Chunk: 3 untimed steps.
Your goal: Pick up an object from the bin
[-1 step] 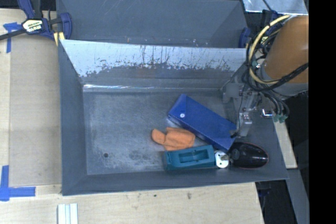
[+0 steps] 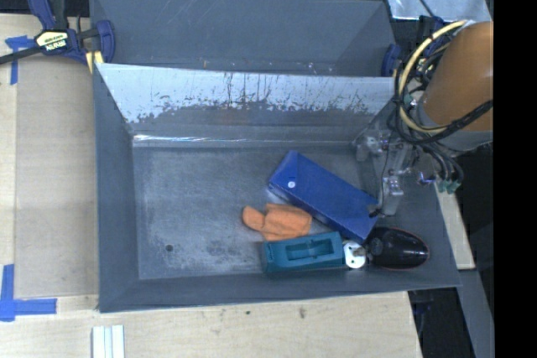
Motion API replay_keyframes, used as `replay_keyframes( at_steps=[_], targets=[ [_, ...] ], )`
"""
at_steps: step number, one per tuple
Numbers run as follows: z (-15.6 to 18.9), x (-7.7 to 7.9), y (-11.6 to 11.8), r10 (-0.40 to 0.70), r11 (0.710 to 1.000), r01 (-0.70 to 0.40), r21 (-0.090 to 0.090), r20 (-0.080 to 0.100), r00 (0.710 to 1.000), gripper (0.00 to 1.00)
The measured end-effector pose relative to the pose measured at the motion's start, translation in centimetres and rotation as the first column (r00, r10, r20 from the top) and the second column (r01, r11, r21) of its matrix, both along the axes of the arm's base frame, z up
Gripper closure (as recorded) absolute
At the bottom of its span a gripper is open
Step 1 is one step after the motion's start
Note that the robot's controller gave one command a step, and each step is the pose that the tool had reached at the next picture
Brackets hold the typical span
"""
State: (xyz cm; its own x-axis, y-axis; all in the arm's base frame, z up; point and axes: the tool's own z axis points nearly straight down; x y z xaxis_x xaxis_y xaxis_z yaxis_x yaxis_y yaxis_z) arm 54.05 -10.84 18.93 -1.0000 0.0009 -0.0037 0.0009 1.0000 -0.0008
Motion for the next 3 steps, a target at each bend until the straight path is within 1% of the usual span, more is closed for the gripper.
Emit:
replay_keyframes(
  at_steps=[1, 2, 3],
  targets=[
    [-3.2, -0.7, -0.7, -0.139, 0.990, 0.139, 0.001, 0.007, 0.990, 0.00],
    [-6.9, -3.2, -2.1, -0.270, 0.963, 0.270, 0.000, -0.005, 0.963, 0.00],
    [-3.9, -4.3, -3.0, -0.294, 0.956, 0.294, 0.001, 0.002, 0.956, 0.00]
  ],
)
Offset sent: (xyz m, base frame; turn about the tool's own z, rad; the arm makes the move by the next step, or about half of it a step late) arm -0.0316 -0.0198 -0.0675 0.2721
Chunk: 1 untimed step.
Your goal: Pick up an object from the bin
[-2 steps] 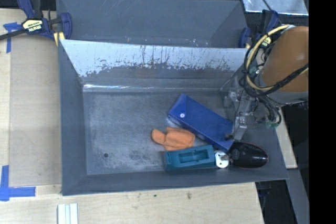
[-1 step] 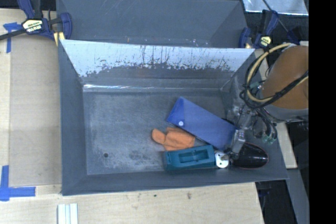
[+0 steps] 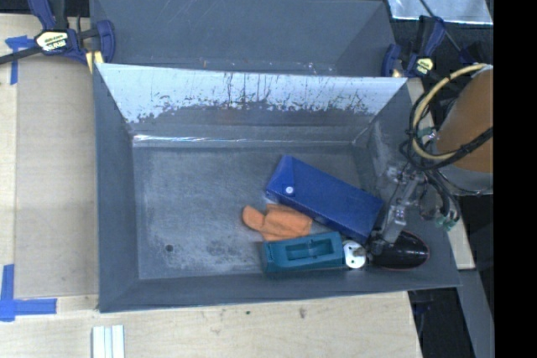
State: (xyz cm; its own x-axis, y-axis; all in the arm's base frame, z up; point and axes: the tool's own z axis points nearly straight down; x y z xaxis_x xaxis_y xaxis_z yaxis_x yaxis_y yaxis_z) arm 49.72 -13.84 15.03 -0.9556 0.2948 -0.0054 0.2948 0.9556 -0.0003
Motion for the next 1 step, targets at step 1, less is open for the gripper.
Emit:
replay_keyframes(
  at_steps=[1],
  targets=[
    [-5.73, 0.15, 2.45, -0.253, 0.968, 0.253, 0.001, -0.001, 0.968, 0.00]
  ],
)
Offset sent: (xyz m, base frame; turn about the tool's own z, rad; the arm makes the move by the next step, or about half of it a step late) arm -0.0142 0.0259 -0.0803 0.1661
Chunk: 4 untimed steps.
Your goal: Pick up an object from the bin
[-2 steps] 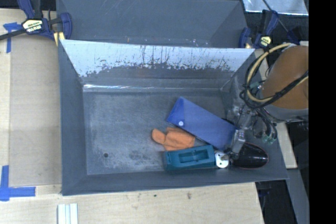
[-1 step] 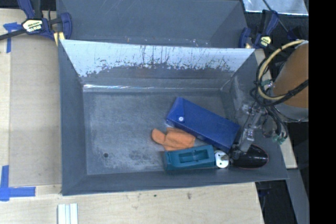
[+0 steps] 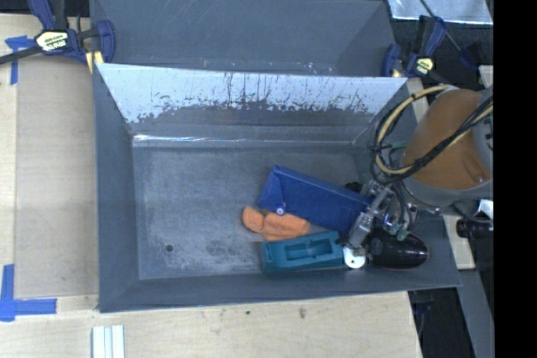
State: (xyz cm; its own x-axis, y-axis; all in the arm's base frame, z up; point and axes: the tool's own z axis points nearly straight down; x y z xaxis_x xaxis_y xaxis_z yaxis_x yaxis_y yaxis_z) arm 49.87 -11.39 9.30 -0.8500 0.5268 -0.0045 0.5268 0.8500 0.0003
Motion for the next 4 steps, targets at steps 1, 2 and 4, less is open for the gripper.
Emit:
replay_keyframes(
  at_steps=[1, 2, 4],
  targets=[
    [-1.8, -0.9, 0.2, 0.093, 0.996, -0.093, -0.002, 0.017, 0.996, 1.00],
    [-1.8, -0.9, 0.2, 0.093, 0.996, -0.093, -0.002, 0.017, 0.996, 1.00],
    [-0.2, -1.2, 0.3, 0.095, 0.996, -0.095, 0.003, -0.001, 0.996, 1.00]
  ],
)
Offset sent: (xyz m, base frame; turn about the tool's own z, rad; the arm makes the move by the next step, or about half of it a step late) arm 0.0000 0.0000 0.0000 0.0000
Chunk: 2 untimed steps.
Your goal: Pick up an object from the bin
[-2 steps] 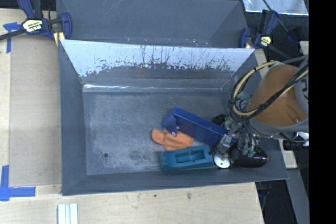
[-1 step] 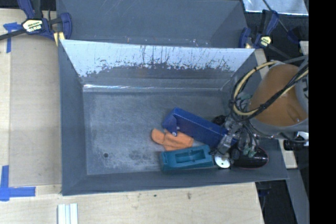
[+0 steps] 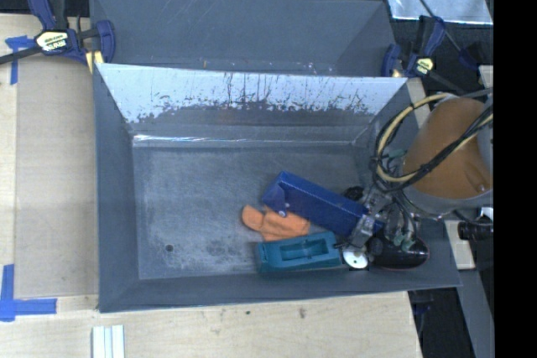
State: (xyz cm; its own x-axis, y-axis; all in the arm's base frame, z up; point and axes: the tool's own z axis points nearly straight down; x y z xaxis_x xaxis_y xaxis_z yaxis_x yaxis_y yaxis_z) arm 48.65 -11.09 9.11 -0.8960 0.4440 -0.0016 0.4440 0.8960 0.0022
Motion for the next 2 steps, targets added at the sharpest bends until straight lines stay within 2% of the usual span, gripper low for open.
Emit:
replay_keyframes(
  at_steps=[1, 2],
  targets=[
    [1.3, 0.1, -0.1, -0.001, 1.000, 0.001, -0.002, 0.001, 1.000, 1.00],
    [2.4, 0.0, -0.1, -0.001, 1.000, 0.001, -0.001, -0.006, 1.000, 1.00]
  ],
)
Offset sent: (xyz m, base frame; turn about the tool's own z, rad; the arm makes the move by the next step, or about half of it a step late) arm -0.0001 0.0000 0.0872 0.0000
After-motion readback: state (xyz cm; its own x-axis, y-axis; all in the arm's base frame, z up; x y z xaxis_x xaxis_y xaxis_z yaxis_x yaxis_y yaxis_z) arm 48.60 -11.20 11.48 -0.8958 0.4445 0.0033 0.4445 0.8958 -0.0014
